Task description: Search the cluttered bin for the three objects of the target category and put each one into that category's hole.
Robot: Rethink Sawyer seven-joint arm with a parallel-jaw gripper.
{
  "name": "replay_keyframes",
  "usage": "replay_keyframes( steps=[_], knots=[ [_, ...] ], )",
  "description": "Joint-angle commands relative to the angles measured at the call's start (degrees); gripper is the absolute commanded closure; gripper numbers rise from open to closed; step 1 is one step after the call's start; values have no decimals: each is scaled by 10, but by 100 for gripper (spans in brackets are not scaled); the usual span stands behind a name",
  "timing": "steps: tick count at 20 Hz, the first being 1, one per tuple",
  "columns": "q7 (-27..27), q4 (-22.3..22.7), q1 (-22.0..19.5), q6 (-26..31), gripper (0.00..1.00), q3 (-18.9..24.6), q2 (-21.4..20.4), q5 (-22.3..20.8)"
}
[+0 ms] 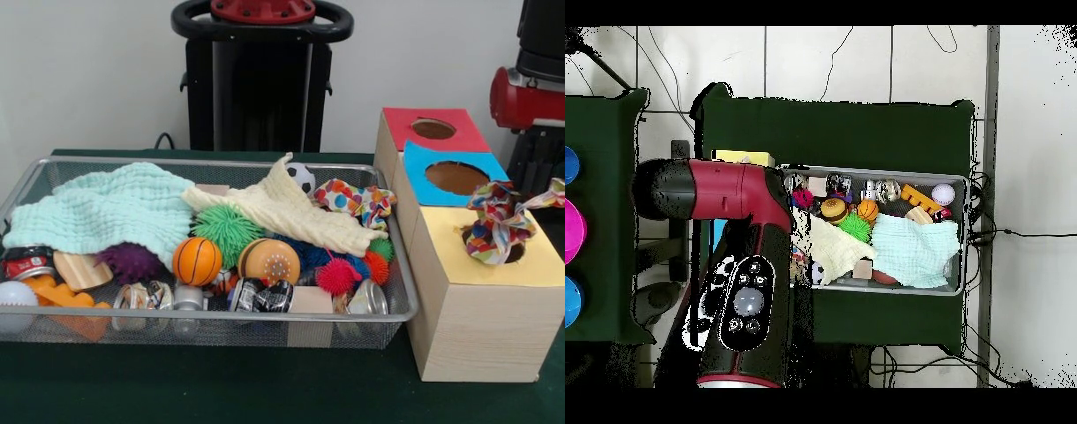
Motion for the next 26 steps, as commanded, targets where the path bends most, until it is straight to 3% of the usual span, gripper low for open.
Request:
replay_keyframes(
  steps=[1, 26],
  knots=[
    [159, 34, -2, -22, 100, 10, 20, 18],
    [169, 63, 16, -32, 100, 2, 7, 31]
  ],
)
